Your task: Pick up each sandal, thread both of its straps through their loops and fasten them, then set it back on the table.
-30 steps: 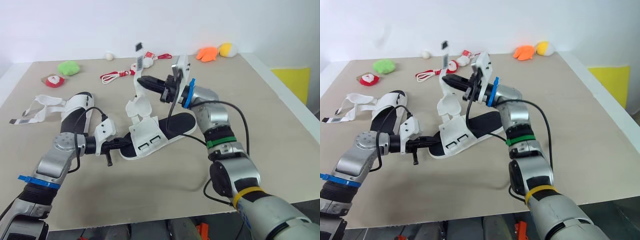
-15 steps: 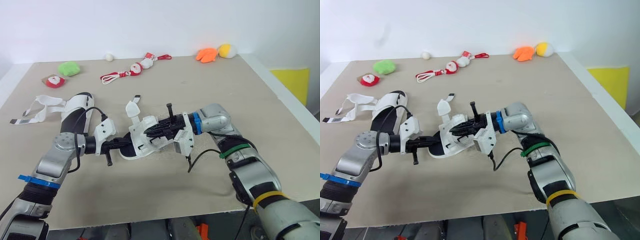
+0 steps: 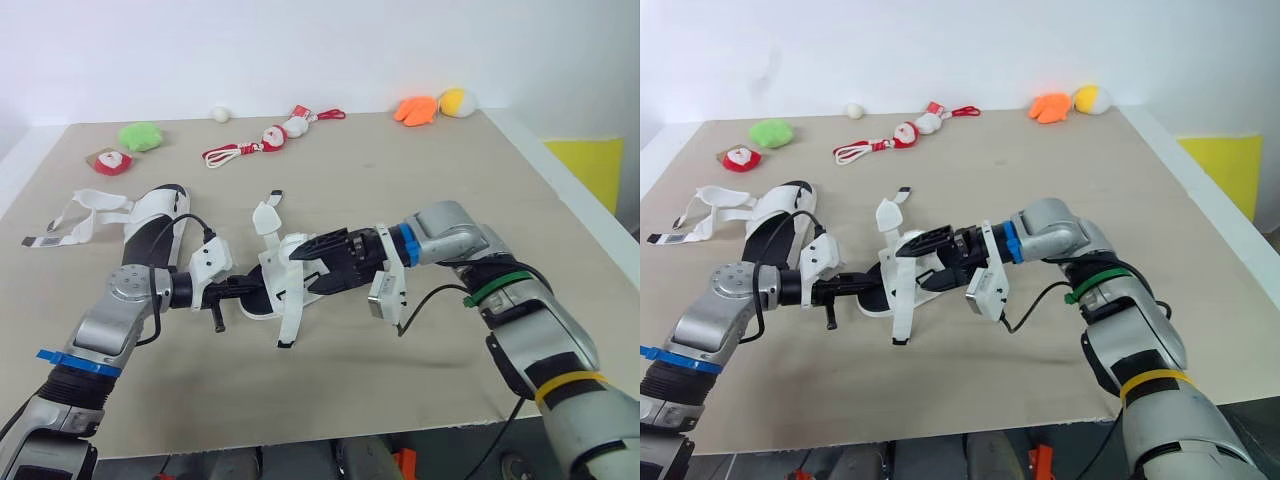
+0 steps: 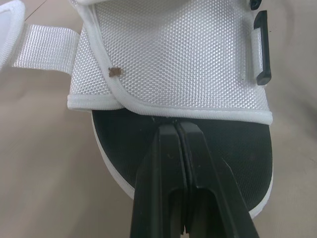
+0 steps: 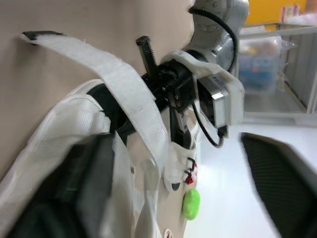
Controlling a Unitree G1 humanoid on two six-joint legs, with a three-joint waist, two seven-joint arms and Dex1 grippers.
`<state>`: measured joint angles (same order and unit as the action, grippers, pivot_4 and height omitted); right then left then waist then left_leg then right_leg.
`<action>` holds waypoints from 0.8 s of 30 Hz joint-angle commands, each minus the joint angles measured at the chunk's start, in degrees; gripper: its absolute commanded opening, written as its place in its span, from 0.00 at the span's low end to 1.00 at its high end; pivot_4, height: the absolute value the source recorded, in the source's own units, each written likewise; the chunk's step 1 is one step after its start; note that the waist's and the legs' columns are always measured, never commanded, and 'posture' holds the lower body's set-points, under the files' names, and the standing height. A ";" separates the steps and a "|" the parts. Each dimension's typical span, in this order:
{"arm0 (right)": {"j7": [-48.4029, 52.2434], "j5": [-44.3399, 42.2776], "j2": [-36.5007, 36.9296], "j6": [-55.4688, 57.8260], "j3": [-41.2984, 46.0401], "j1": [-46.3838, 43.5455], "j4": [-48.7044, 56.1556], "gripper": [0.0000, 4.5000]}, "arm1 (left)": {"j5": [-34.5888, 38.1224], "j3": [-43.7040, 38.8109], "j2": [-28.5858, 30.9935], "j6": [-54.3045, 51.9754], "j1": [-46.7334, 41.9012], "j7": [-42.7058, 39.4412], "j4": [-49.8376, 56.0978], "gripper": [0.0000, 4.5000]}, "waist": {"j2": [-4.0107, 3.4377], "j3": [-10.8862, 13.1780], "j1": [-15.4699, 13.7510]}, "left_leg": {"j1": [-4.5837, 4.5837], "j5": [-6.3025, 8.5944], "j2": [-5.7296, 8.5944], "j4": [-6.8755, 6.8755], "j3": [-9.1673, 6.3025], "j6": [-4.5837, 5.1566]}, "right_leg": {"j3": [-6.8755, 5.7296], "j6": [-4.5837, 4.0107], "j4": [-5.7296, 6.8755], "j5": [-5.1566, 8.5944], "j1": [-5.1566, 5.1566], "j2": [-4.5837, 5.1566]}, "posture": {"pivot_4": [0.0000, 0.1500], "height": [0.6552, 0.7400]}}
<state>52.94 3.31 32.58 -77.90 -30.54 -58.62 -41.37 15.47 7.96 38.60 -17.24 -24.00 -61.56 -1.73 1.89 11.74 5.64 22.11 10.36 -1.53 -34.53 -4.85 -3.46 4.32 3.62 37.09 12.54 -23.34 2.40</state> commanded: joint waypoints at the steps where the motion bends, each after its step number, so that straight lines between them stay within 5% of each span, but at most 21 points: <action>1: 6.39 -16.24 4.75 17.32 -1.34 5.70 13.70 1.00 | -2.04 2.05 0.15 -0.80 1.58 -0.66 -1.74 0.00 | 0.00 0.00 -0.14 | 0.01 0.02 0.01 0.00 0.00 0.03 | 0.01 -0.03 0.00 0.02 0.02 0.01 | 1.00 1.00; 3: 10.32 -24.52 8.19 32.44 -0.51 10.54 23.62 1.00 | -2.06 2.09 0.07 -0.75 1.60 -0.67 -1.86 0.00 | -0.02 -0.01 -0.28 | 0.01 0.04 0.01 -0.01 0.03 0.07 | 0.05 -0.03 0.00 0.03 0.01 0.01 | 1.00 1.00; 7: 7.75 -49.35 19.82 79.73 1.90 18.91 48.31 1.00 | -2.06 2.26 -0.23 -0.64 1.60 -0.71 -2.15 0.00 | -0.08 -0.03 -0.80 | 0.03 0.08 -0.01 -0.04 0.02 0.13 | 0.06 -0.08 0.05 0.06 -0.02 -0.01 | 1.00 1.00; 12: 1.74 -65.99 23.39 112.66 6.11 20.38 56.18 1.00 | -2.17 2.47 -0.55 -0.35 1.46 -0.93 -2.63 0.00 | -0.07 -0.06 -0.81 | -0.04 0.08 -0.11 -0.12 0.07 0.14 | 0.05 -0.30 0.06 0.16 -0.01 -0.09 | 1.00 1.00; 19: -11.56 -68.70 15.26 133.96 9.50 22.73 56.42 1.00 | -2.43 2.42 -0.65 0.42 1.17 -1.11 -3.61 0.00 | -0.03 -0.09 -1.25 | 0.13 0.09 -0.10 -0.15 0.11 0.16 | 0.06 -0.27 -0.02 0.15 -0.10 -0.11 | 1.00 1.00; 24: -16.35 -66.76 7.00 138.32 11.46 22.74 54.77 1.00 | -2.43 2.48 -0.60 0.58 1.10 -1.19 -3.87 0.00 | -0.02 -0.10 -1.29 | 0.18 0.10 -0.11 -0.18 0.09 0.16 | 0.06 -0.18 -0.02 0.10 -0.13 -0.15 | 1.00 1.00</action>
<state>37.80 -63.49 40.65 59.48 -20.91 -35.63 13.12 15.34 8.50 37.49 -15.52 -24.55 -62.01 -3.67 1.87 11.64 4.34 22.28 10.46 -1.66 -34.71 -4.76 -3.29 4.39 3.46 37.06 12.63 -23.46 2.22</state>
